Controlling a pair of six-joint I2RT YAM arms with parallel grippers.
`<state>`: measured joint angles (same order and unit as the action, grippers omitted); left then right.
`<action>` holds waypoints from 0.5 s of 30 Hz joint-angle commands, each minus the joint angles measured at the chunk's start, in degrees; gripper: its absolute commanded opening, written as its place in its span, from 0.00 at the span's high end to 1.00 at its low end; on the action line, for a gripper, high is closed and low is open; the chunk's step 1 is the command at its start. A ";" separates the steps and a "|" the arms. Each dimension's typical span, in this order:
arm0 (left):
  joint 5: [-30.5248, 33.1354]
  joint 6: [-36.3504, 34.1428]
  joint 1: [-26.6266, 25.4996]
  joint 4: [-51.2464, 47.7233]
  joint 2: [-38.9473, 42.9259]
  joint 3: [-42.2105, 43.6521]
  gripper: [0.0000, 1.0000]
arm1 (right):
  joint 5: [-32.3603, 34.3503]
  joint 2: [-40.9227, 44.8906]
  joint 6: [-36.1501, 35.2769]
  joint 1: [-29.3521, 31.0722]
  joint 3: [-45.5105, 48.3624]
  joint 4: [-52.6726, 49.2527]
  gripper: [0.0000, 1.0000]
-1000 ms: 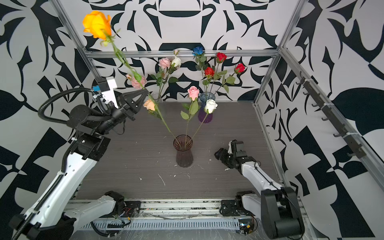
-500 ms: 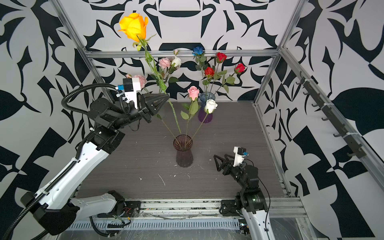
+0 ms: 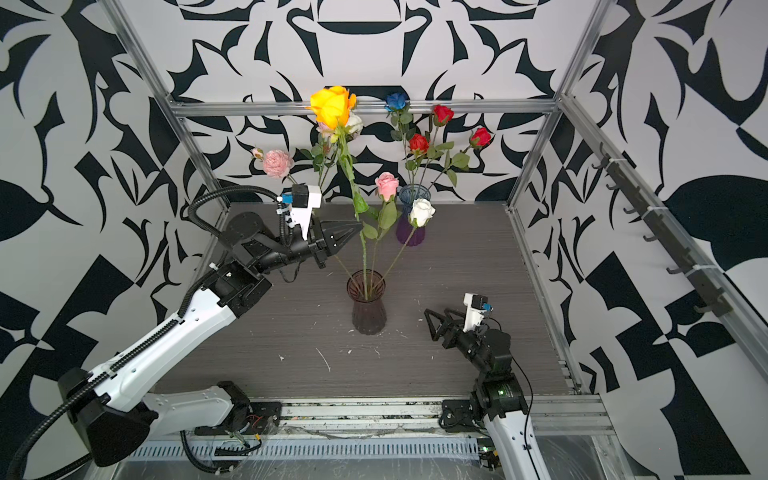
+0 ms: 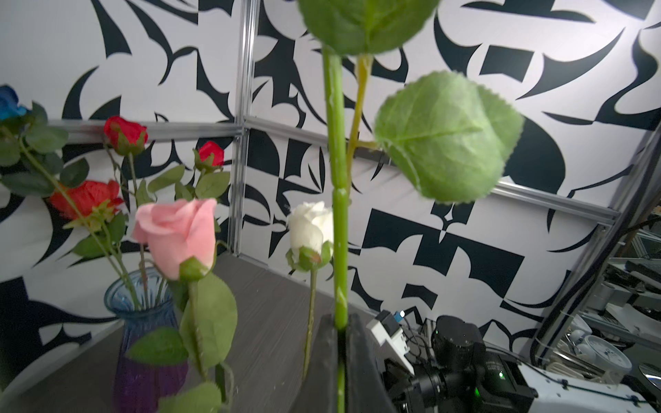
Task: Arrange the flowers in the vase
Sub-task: 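Carry the orange rose over the mauve vase while the right gripper lifts, then lower the orange rose stem into the dark mauve vase with the left gripper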
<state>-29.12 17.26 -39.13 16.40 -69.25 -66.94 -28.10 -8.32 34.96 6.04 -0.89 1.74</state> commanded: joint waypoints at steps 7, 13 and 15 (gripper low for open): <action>5.89 3.88 -0.16 1.51 4.15 7.70 1.00 | 0.23 0.23 0.99 0.11 1.33 -0.76 0.09; 6.98 4.36 -0.16 -1.76 2.31 7.29 0.94 | 0.91 1.26 1.07 0.11 1.11 -2.21 0.09; 7.44 4.30 -0.22 -2.87 2.11 7.01 0.88 | 1.11 1.61 1.13 0.11 1.07 -2.43 0.09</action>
<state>-22.74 20.82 -39.18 14.81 -66.78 -59.44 -27.81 -7.44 35.83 6.04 -0.78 1.93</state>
